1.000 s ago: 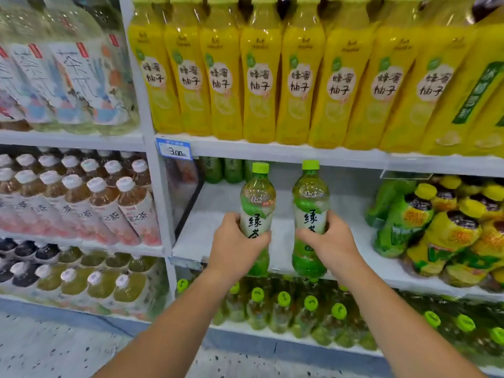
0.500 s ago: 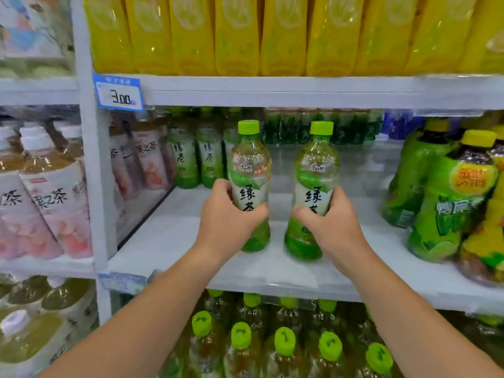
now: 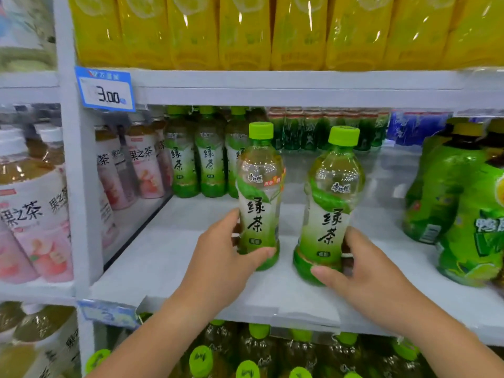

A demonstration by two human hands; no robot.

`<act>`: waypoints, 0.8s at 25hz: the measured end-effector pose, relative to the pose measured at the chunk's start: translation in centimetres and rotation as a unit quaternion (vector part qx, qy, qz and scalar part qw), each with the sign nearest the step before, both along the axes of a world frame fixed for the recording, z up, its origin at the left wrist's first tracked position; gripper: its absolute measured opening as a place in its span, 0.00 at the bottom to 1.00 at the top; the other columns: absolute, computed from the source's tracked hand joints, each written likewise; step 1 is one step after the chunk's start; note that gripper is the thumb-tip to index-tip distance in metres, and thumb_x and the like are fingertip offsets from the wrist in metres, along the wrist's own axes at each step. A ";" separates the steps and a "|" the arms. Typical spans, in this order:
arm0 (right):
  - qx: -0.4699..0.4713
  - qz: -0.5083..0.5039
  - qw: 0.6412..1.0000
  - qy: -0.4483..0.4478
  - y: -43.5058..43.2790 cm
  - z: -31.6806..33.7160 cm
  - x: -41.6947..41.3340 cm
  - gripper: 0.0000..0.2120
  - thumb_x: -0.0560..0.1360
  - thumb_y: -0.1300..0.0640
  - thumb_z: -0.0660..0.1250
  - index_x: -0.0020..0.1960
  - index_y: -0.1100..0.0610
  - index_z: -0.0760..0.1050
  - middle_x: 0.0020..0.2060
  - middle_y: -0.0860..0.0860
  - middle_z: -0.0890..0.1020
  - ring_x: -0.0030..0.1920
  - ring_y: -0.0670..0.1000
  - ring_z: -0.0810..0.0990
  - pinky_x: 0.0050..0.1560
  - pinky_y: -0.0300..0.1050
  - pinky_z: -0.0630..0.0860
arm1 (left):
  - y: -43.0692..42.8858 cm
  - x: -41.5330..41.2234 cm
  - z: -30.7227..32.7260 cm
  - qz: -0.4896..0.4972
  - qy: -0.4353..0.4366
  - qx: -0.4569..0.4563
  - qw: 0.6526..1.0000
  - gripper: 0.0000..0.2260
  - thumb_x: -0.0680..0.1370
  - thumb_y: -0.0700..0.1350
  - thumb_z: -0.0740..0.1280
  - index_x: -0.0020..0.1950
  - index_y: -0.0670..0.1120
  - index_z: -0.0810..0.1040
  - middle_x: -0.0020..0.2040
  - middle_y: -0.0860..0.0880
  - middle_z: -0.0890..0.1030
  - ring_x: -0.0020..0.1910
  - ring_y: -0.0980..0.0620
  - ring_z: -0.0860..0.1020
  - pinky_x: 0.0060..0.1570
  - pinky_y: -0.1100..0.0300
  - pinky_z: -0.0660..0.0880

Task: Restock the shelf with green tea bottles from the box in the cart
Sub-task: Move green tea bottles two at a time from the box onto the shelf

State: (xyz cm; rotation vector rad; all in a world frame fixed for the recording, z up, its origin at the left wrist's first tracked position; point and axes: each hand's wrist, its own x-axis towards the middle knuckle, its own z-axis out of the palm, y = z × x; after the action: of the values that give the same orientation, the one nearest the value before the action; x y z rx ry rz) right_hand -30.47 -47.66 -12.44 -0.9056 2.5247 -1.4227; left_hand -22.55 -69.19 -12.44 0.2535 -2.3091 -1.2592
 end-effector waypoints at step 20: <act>-0.020 -0.137 0.990 -0.012 -8.1 0.5 -15.5 0.23 0.70 0.58 0.78 0.59 0.53 0.70 0.52 0.49 0.80 0.52 0.50 0.80 0.48 0.42 0.75 | -2.2 -15.5 -1.0 0.119 -0.026 -0.035 0.992 0.21 0.75 0.53 0.75 0.65 0.46 0.78 0.61 0.46 0.73 0.59 0.45 0.76 0.62 0.54 0.72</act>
State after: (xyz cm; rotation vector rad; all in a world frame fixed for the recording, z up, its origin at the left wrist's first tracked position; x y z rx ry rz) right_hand -45.95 -55.75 -11.98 -0.5578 2.6940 -1.5484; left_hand -38.10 -71.34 -13.40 0.5264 -2.2816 -1.0629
